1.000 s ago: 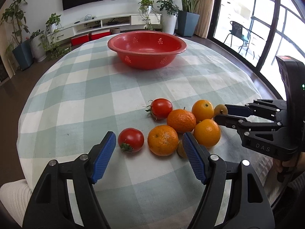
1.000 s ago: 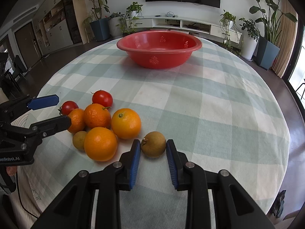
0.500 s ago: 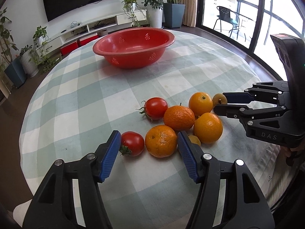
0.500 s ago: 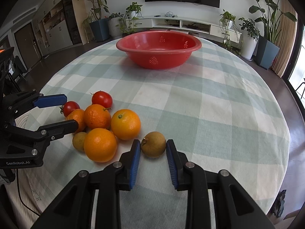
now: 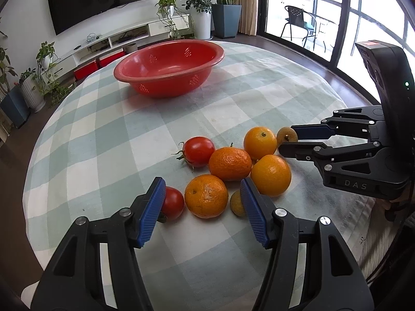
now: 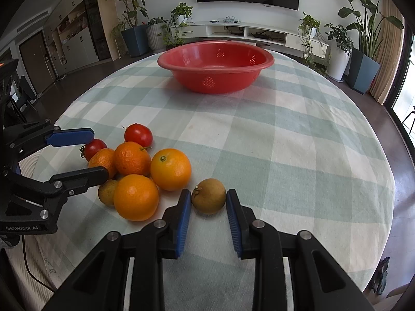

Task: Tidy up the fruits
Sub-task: 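Hold the brown fruit in the right tool while moving the left tool toward the oranges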

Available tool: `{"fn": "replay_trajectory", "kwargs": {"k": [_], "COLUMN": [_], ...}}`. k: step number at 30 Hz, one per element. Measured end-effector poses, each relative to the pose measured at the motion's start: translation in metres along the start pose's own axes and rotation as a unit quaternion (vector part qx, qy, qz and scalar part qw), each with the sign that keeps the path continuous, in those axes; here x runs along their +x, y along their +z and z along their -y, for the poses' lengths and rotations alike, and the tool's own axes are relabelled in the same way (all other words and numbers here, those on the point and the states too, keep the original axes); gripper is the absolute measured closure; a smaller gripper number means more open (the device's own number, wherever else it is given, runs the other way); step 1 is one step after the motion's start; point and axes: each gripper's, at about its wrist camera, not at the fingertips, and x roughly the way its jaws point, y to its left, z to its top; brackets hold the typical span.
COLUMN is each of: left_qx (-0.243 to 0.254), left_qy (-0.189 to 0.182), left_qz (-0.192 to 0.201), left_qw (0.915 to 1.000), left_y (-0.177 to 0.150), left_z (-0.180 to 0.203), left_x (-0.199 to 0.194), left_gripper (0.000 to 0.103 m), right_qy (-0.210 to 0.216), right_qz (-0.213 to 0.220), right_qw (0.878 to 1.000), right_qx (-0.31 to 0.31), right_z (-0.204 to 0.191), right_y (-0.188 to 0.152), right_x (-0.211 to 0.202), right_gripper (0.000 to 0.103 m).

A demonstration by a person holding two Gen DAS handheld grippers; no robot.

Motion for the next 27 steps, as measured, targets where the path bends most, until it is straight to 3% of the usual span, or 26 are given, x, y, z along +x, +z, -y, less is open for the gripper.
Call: {"fn": "replay_trajectory", "kwargs": {"k": [5,9,14,27], "left_qx": [0.002,0.001,-0.008,-0.013], "left_qy": [0.000,-0.017,-0.036,-0.041], "left_qz": [0.000,-0.005,-0.008,-0.012], "left_qw": [1.0000,0.9998,0.9993,0.9990], "left_y": [0.001,0.002,0.004,0.003], "left_z": [0.001,0.001,-0.002,-0.011], "left_x": [0.001,0.005,0.008,0.009], "left_gripper": [0.045,0.056,0.060,0.060], "right_qy": [-0.001,-0.001,0.000,0.000], "right_qz": [0.000,0.000,0.000,0.000], "right_qw": [1.000,1.000,1.000,1.000], "right_qx": [0.001,0.002,0.005,0.006], "right_z": [0.001,0.001,0.001,0.001], "right_y": [-0.001,-0.001,-0.001,0.000], "right_x": [0.001,0.001,0.003,0.003], "right_gripper": [0.073,0.072,0.072,0.072]}}
